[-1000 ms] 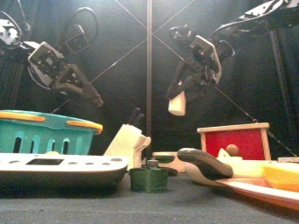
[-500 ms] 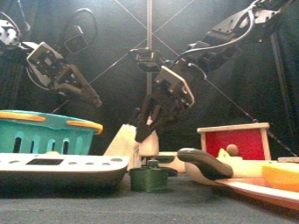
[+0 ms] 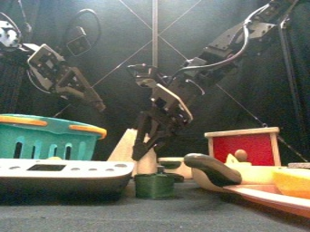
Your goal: Place detergent near stove
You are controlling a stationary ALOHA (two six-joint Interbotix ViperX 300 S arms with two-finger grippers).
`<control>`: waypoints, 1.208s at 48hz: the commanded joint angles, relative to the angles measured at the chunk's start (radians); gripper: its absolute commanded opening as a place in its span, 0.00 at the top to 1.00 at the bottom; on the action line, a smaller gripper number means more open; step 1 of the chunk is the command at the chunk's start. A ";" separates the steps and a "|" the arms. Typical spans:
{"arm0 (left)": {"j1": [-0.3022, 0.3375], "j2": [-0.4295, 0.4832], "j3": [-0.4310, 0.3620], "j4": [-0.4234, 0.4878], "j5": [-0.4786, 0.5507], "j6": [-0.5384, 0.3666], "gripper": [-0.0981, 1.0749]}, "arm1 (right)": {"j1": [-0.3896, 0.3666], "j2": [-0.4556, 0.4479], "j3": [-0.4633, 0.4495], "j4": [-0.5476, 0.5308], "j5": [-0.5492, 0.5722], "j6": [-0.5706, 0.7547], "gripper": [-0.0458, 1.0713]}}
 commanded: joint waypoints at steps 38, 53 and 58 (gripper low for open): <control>0.003 -0.005 -0.003 -0.002 -0.008 0.000 0.31 | -0.038 -0.015 -0.025 0.049 -0.035 -0.012 0.05; 0.003 -0.005 -0.002 -0.003 -0.008 0.000 0.31 | -0.038 -0.067 -0.026 0.049 -0.026 -0.012 0.05; 0.003 -0.005 -0.003 -0.002 -0.008 0.000 0.31 | -0.038 -0.104 -0.026 0.049 -0.026 -0.012 0.05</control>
